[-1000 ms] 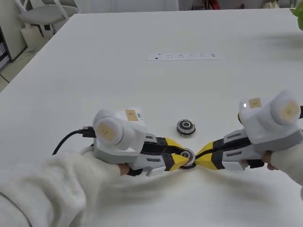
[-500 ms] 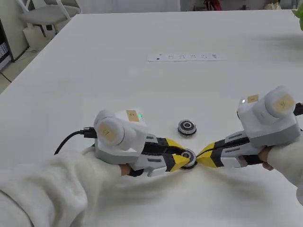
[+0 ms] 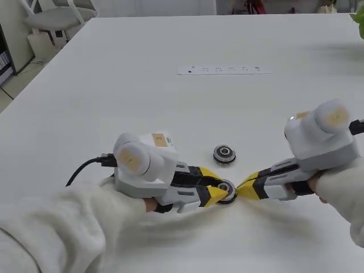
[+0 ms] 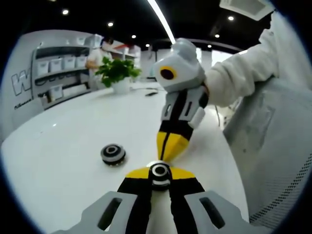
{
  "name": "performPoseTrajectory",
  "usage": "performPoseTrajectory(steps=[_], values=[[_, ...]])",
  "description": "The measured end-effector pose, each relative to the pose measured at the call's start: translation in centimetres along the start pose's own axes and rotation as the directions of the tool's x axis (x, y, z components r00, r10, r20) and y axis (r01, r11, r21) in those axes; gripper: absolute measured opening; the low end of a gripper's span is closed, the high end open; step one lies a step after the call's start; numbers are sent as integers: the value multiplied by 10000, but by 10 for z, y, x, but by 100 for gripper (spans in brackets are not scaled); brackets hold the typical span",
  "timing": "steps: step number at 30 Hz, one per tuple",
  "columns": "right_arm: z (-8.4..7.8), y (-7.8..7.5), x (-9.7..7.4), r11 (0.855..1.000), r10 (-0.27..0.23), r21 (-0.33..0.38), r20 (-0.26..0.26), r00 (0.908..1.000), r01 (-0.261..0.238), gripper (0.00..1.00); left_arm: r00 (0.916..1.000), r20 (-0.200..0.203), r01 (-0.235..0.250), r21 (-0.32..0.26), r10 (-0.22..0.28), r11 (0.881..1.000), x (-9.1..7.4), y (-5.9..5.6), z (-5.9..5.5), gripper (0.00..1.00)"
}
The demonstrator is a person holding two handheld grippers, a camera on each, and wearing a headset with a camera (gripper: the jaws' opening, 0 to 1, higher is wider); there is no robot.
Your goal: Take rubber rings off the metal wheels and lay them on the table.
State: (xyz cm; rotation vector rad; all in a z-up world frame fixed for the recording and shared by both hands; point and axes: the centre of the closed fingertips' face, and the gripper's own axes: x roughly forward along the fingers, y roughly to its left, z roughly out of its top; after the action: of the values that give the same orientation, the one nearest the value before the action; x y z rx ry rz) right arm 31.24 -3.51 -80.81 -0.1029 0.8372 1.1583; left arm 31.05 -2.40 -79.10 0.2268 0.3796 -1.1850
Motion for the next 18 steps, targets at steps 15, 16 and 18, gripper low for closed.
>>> performPoseTrajectory(steps=[15,16,18], values=[[7,0,-1,9965,188,808,344,9992,-215,0,10000,-16,-4,60,4,10000,0,0,0,14],[11,1,-2,9957,242,885,478,9986,-284,0,10000,-16,-4,61,4,10000,0,0,0,14],[10,1,-2,9965,203,796,401,9990,-235,0,10000,-9,-5,63,5,10000,0,0,0,14]])
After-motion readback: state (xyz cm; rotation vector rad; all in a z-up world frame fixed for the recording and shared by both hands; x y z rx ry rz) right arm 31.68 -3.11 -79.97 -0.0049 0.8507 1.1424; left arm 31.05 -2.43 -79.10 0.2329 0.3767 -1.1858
